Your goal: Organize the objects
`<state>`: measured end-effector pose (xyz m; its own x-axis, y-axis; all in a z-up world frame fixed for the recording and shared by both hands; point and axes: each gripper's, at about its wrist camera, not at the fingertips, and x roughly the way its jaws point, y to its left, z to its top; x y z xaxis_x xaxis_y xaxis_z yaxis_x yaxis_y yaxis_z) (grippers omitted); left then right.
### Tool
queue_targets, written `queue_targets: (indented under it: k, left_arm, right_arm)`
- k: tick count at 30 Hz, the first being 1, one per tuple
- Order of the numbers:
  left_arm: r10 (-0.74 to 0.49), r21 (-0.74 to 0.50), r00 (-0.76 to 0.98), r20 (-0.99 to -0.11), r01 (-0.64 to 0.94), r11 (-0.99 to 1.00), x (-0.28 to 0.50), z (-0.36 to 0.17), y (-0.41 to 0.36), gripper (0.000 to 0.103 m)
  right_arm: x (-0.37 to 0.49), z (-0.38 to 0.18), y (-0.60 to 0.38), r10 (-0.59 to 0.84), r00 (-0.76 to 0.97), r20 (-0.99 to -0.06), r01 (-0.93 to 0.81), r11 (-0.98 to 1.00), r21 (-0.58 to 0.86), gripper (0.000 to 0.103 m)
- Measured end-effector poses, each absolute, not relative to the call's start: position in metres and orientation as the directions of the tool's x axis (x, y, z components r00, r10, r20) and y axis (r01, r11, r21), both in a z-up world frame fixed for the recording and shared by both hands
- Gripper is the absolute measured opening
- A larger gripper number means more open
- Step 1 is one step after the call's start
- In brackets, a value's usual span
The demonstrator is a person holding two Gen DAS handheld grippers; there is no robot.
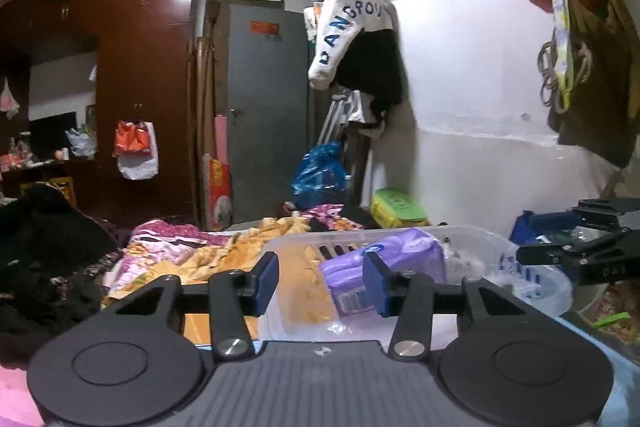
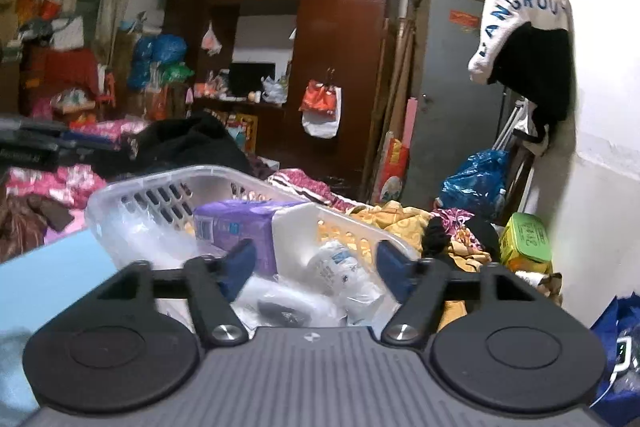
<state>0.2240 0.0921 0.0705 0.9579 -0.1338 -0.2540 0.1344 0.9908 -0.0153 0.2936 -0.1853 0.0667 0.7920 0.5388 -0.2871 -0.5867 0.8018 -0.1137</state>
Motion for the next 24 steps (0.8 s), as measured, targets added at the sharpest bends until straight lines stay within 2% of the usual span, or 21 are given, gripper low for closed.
queue_targets:
  k: [2, 5, 7, 9, 11, 12, 15, 17, 22, 24]
  left_arm:
    - [-0.134, -0.009, 0.958, -0.255, 0.137, 0.991, 0.221, 0.071, 0.092, 0.051]
    - [-0.136, -0.012, 0.961, -0.241, 0.138, 0.99, 0.215, 0.072, 0.09, 0.066]
    - [-0.143, -0.03, 0.964, -0.222, 0.14, 0.99, 0.208, 0.071, 0.09, 0.08]
    - [-0.149, -0.049, 0.97, -0.194, 0.142, 0.989, 0.198, 0.07, 0.09, 0.083]
    - [-0.137, -0.057, 0.977, -0.167, 0.129, 0.99, 0.187, 0.071, 0.087, 0.092]
    - [-0.133, -0.057, 0.976, -0.175, 0.125, 0.991, 0.183, 0.071, 0.085, 0.101]
    - [-0.116, -0.072, 0.967, -0.228, 0.102, 0.992, 0.171, 0.073, 0.078, 0.102]
    - [-0.105, -0.089, 0.959, -0.262, 0.085, 0.992, 0.163, 0.072, 0.072, 0.102]
    - [-0.087, -0.07, 0.956, -0.279, 0.07, 0.995, 0.143, 0.072, 0.055, 0.102]
    - [-0.096, -0.08, 0.954, -0.285, 0.076, 0.994, 0.14, 0.073, 0.05, 0.102]
  right_arm:
    - [0.292, 0.069, -0.191, 0.541, 0.797, -0.269, -0.58, 0.809, -0.094, 0.093]
    - [0.287, 0.071, -0.197, 0.549, 0.794, -0.261, -0.582, 0.81, -0.066, 0.103]
    - [0.287, 0.074, -0.201, 0.552, 0.796, -0.248, -0.58, 0.813, -0.055, 0.103]
    - [0.282, 0.076, -0.205, 0.55, 0.801, -0.238, -0.574, 0.818, -0.04, 0.103]
    - [0.278, 0.079, -0.207, 0.541, 0.807, -0.237, -0.56, 0.828, -0.014, 0.103]
    - [0.273, 0.08, -0.21, 0.538, 0.811, -0.232, -0.551, 0.835, 0.01, 0.103]
    - [0.259, 0.078, -0.21, 0.456, 0.851, -0.261, -0.457, 0.887, 0.059, 0.103]
    - [0.246, 0.073, -0.209, 0.457, 0.848, -0.267, -0.458, 0.887, 0.062, 0.103]
    - [0.23, 0.068, -0.209, 0.442, 0.821, -0.362, -0.456, 0.888, 0.052, 0.103]
    - [0.229, 0.066, -0.21, 0.438, 0.821, -0.367, -0.449, 0.891, 0.058, 0.103]
